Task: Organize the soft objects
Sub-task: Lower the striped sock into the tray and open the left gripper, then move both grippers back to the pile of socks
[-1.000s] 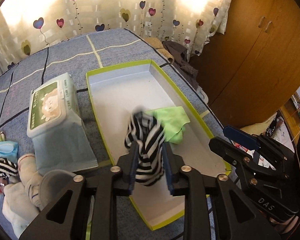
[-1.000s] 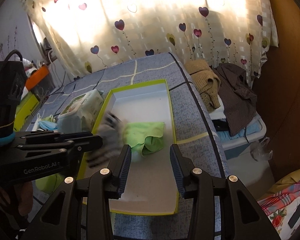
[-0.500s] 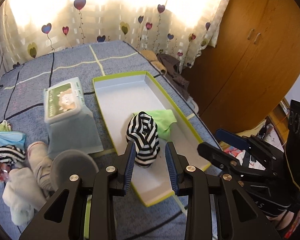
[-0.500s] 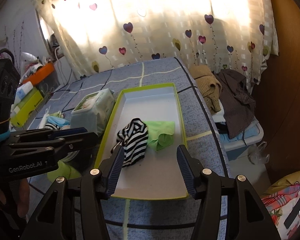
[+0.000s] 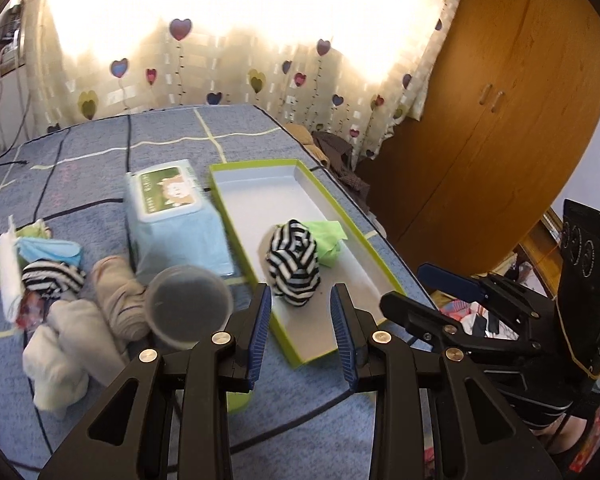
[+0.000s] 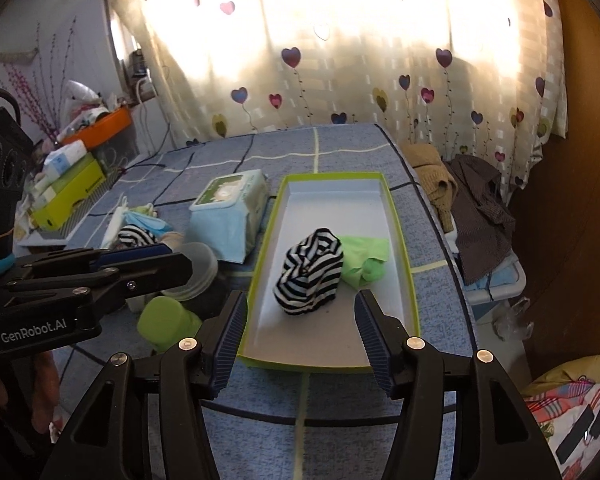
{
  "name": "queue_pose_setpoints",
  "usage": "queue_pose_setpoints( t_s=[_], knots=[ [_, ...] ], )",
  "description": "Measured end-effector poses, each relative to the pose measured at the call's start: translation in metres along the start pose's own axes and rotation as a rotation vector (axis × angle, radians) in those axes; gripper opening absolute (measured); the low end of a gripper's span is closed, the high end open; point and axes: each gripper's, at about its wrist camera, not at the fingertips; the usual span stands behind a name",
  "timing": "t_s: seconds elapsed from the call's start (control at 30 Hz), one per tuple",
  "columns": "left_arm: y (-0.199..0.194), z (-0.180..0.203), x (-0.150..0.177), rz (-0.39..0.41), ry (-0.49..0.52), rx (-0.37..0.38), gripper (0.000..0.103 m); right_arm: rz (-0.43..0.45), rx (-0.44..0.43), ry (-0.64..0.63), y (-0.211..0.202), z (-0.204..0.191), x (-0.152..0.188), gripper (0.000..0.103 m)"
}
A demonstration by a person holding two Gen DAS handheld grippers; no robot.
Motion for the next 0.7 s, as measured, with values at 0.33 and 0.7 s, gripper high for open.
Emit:
queue_pose_setpoints(
  t_s=[0.33,0.7],
  knots=[
    [-0.031,-0.021,0.014,0.043,-0.029,-0.058,0.032,0.025,-0.017,-0.059,-0.010,-0.031,-0.002,0.060],
    [-0.061,-0.046,0.029,0.109,-0.079,-0.114,0.032,0.019,-0.059,-0.106,-0.010,-0.058,-0.004,0.060]
  ],
)
Point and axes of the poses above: each gripper's, at about its wrist camera, not at the fingertips, and y roughly the way its jaws point, z to its right, x to its underside, and after that the axes turned 11 degrees about x, right-handed
